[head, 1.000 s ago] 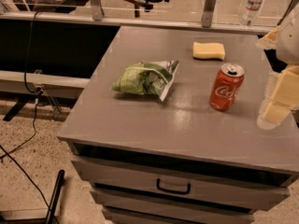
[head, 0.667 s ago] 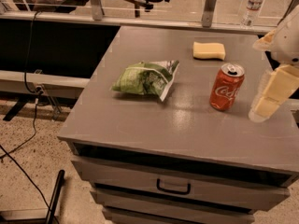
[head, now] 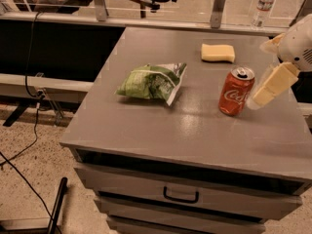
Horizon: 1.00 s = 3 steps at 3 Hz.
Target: Pick coke can
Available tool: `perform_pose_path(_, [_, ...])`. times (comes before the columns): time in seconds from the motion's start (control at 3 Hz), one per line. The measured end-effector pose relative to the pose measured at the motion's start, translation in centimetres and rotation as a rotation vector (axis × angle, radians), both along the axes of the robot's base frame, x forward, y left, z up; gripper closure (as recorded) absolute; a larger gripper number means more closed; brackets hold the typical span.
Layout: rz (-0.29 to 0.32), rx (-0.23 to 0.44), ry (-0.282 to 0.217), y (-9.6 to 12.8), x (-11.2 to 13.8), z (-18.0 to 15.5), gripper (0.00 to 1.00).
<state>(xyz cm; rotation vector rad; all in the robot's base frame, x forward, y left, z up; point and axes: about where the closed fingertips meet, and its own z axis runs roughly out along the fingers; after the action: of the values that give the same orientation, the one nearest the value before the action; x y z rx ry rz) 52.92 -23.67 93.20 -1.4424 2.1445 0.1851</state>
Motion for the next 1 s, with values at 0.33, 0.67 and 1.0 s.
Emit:
perform_pose_path(0.33, [-0.014, 0.097, 0.002, 0.70, 1.61, -0.35, 0.00])
perform_pose_path(0.67, [-0.012, 0.114, 0.006, 1.02, 1.87, -0.49, 0.15])
perform_pose_path(1.0, [-0.009, 0.115, 0.008, 1.22, 1.91, -0.60, 0.46])
